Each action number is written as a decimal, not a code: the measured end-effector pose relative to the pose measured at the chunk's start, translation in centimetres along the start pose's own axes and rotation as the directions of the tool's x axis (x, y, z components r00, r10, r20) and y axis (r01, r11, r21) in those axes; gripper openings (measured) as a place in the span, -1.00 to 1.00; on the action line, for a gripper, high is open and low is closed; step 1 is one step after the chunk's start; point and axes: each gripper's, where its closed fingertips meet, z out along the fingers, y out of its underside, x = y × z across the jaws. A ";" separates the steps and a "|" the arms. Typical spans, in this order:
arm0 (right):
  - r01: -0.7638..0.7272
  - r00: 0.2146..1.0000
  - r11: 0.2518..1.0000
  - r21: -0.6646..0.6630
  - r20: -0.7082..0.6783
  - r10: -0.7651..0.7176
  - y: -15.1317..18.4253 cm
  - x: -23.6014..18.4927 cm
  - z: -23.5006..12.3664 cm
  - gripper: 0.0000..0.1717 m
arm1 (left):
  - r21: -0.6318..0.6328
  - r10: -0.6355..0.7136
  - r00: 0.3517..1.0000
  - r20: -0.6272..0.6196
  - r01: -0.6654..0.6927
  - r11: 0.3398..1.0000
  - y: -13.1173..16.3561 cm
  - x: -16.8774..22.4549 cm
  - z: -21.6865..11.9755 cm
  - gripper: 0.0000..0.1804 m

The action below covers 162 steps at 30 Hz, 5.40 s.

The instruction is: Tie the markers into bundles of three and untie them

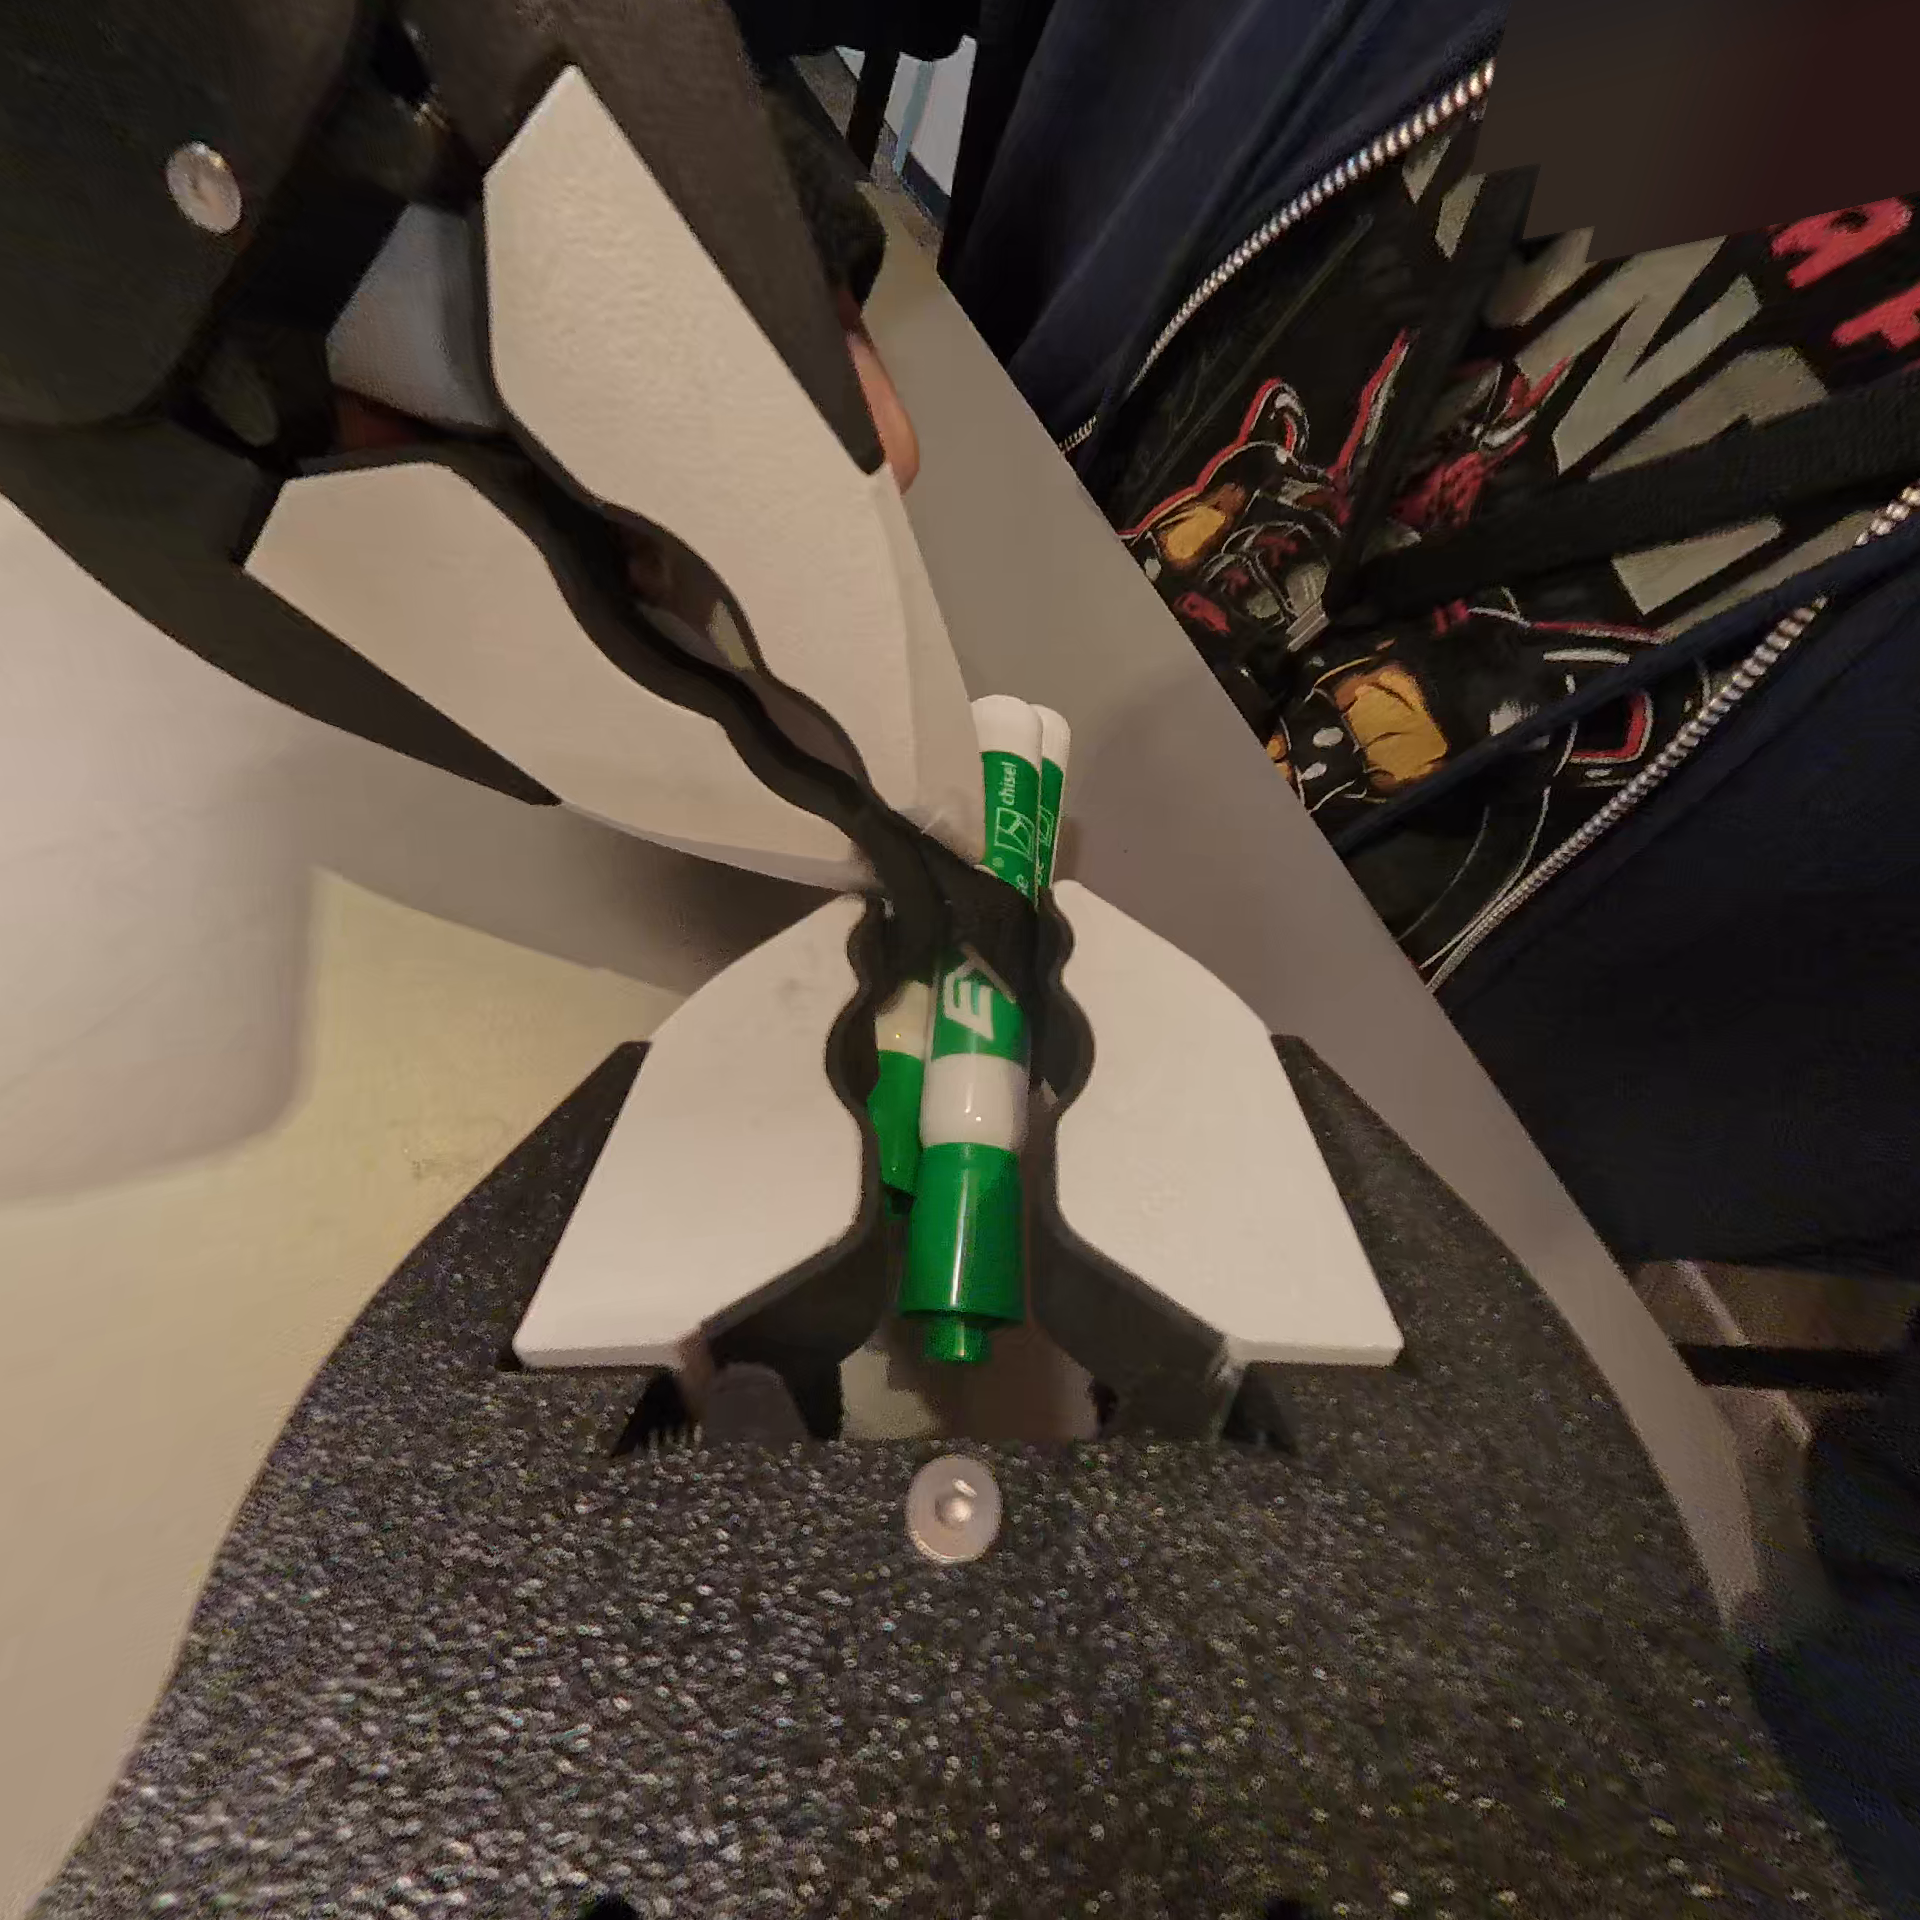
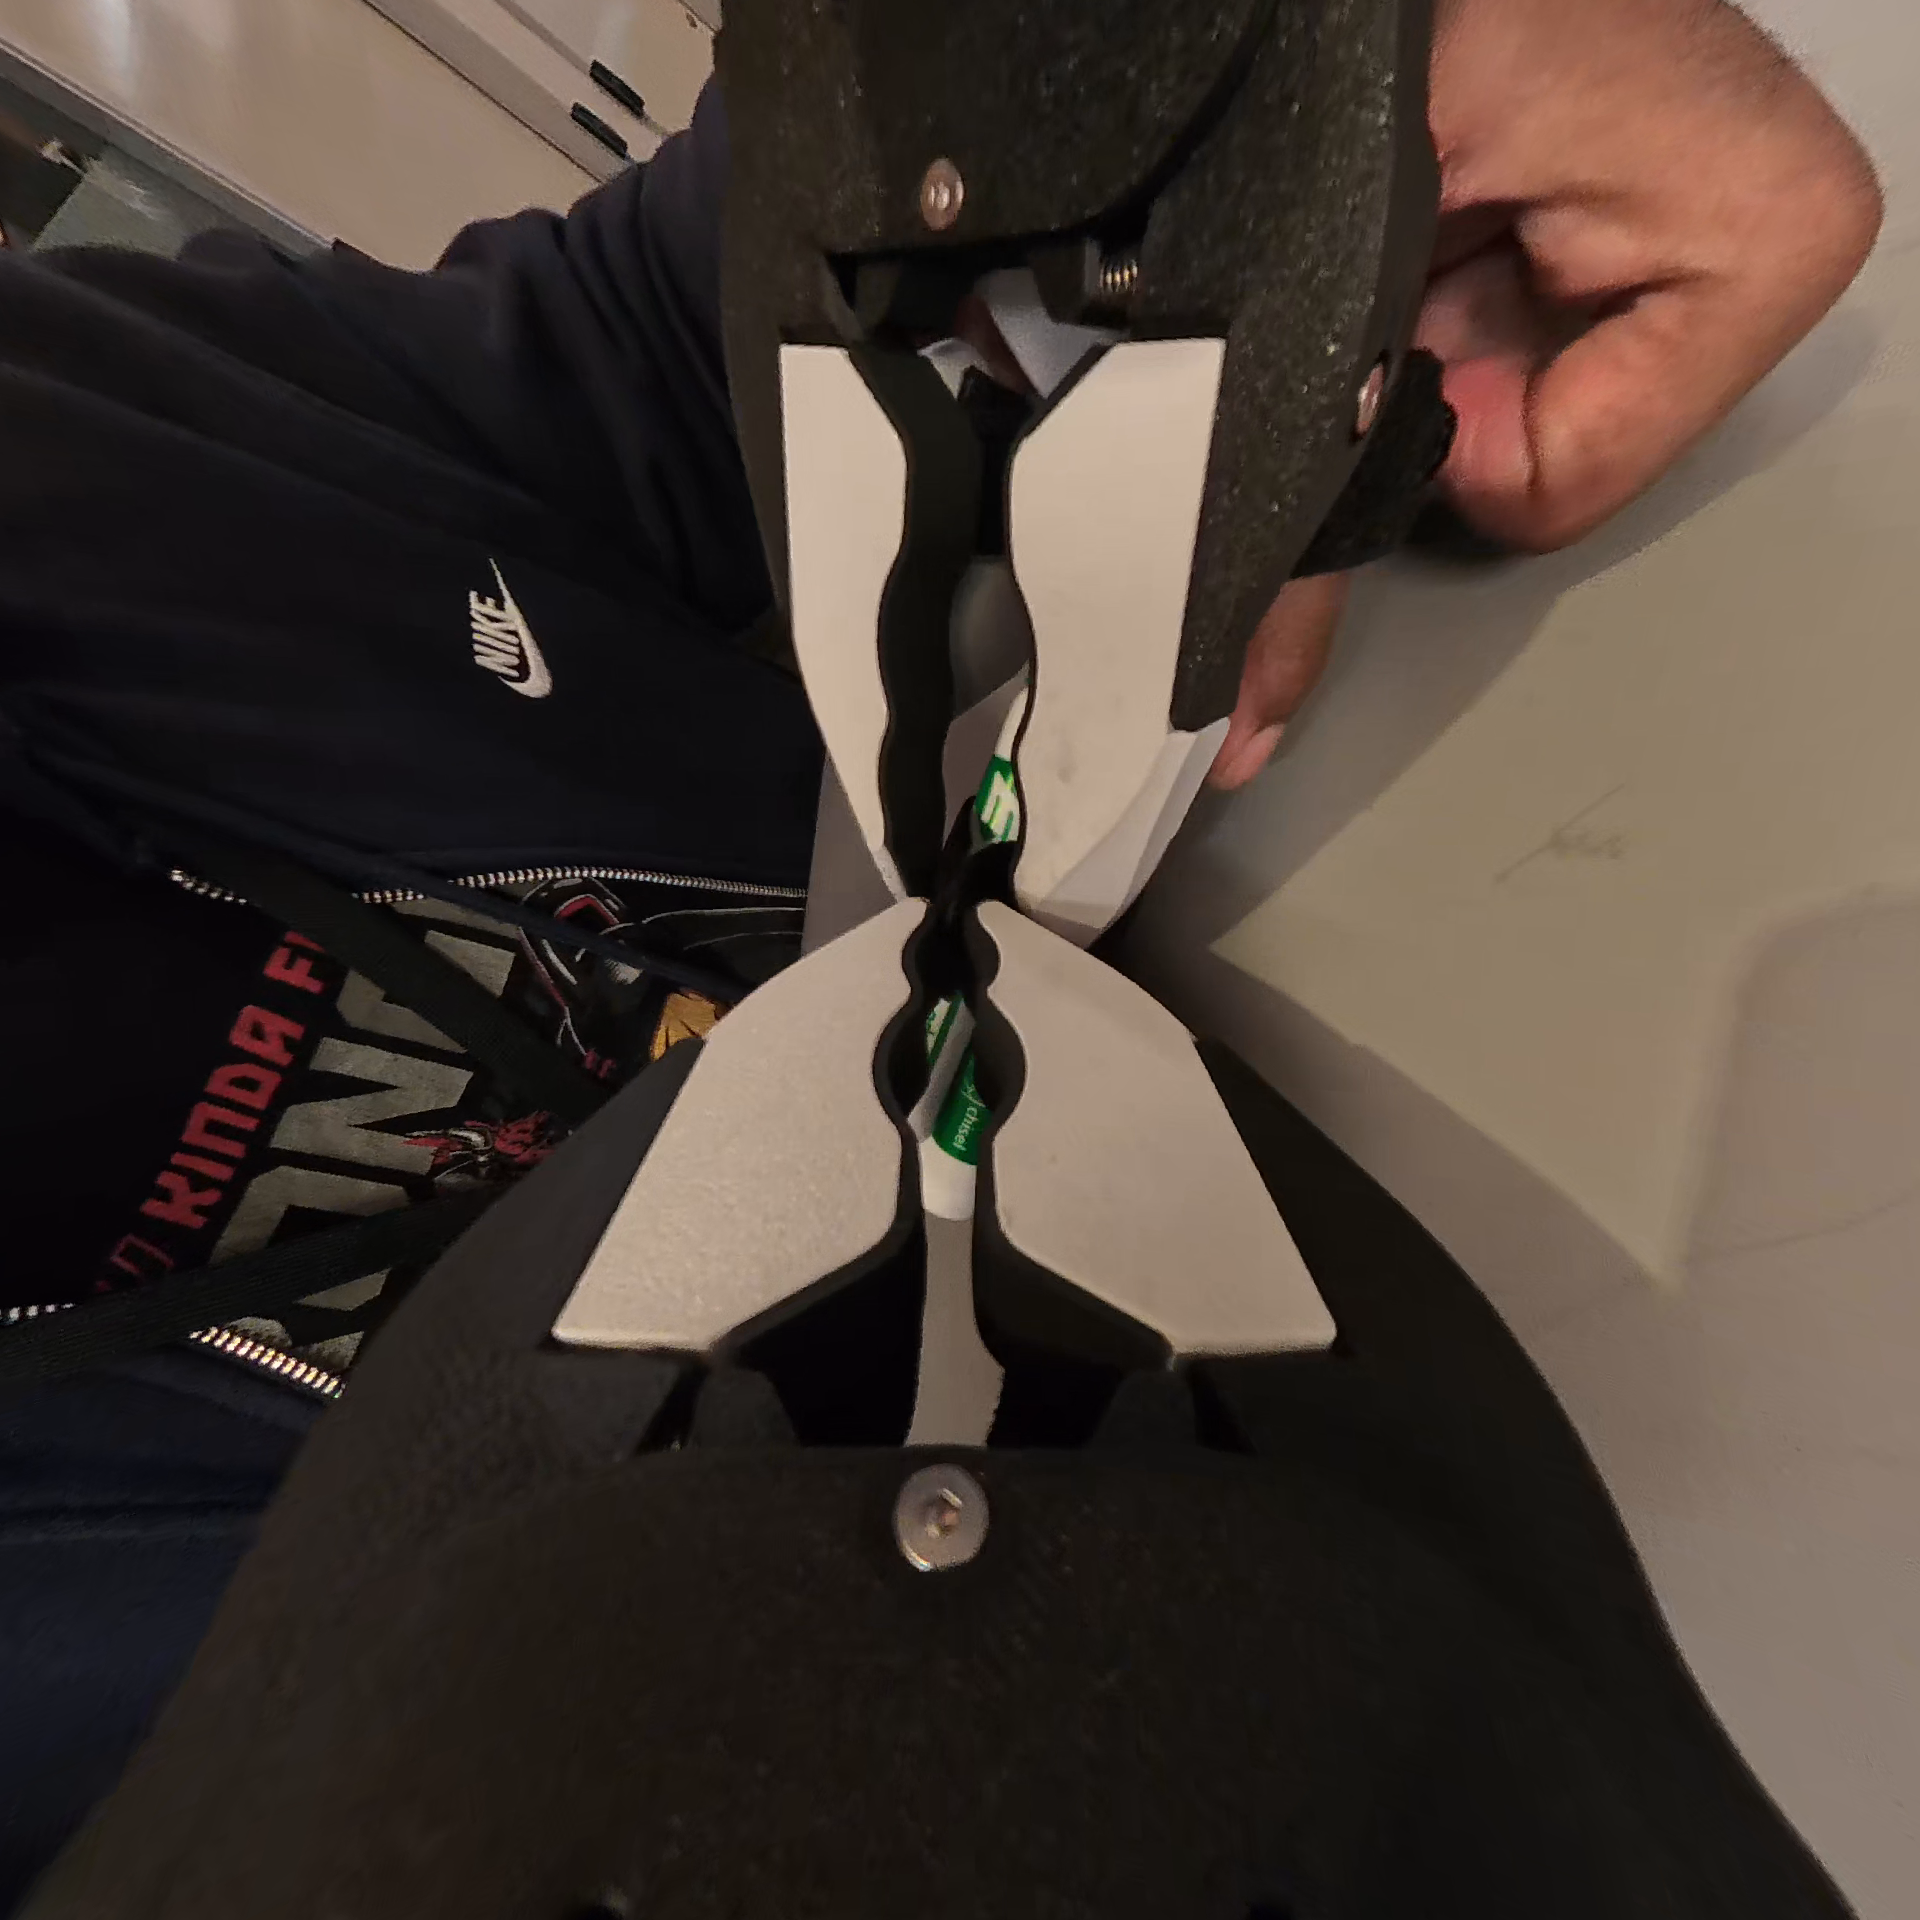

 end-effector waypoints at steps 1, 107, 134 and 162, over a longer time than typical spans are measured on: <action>0.004 1.000 1.000 -0.003 -0.005 -0.004 0.0 0.1 0.0 -0.97 | 0.003 -0.029 1.000 -0.003 0.029 1.000 0.1 0.0 0.0 -0.70; 0.370 0.886 0.790 0.489 -0.440 -0.143 -1.1 -0.8 -8.4 -0.89 | 0.750 -0.412 0.892 0.184 0.144 0.646 -5.4 -3.0 -6.8 -0.95; 0.390 0.882 0.792 0.470 -0.439 -0.173 -1.0 -0.9 -8.3 -0.69 | 0.718 -0.387 0.895 0.219 0.121 0.685 -5.6 -2.8 -6.2 -0.95; 0.820 0.354 0.518 0.242 -0.926 -0.128 -3.6 -2.6 -11.7 -0.10 | 0.950 -0.556 0.830 -0.036 0.201 0.239 -7.6 -3.7 -9.6 -0.96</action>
